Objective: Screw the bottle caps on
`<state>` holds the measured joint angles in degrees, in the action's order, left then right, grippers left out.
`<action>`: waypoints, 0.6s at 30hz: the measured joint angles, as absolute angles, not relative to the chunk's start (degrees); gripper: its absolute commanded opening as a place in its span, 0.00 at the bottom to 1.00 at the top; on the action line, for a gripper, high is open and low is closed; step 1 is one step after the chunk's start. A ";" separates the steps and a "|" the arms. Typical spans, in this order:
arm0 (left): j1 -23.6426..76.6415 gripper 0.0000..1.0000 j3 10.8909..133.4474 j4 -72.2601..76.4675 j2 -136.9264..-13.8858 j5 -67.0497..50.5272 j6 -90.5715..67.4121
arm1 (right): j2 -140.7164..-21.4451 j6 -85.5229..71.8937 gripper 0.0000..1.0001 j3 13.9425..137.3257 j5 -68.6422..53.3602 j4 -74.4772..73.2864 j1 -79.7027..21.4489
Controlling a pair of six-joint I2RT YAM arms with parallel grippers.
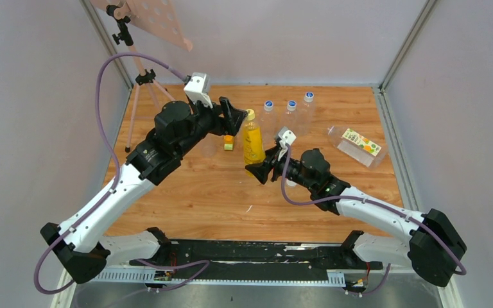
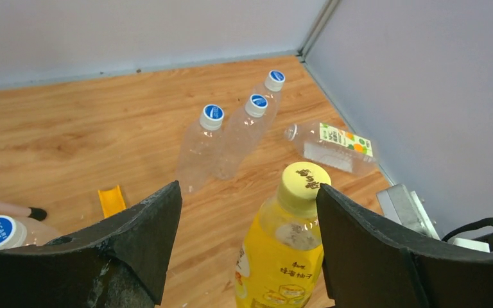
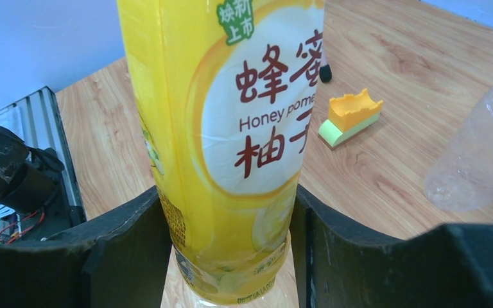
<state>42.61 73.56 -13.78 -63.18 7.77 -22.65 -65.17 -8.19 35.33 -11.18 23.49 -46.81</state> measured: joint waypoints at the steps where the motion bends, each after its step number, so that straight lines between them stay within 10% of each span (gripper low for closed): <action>1: 42.37 0.80 73.95 -14.81 -63.96 7.64 -23.40 | -65.17 -8.16 0.38 35.29 -10.96 23.40 -46.83; 18: 42.28 0.49 75.81 -18.04 -68.75 1.72 -31.48 | -66.28 -5.74 0.37 34.76 -9.87 23.22 -47.83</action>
<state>42.28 75.81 -18.04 -68.75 1.72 -31.48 -66.28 -5.74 34.76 -9.87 23.22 -47.83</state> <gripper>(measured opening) 0.593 0.594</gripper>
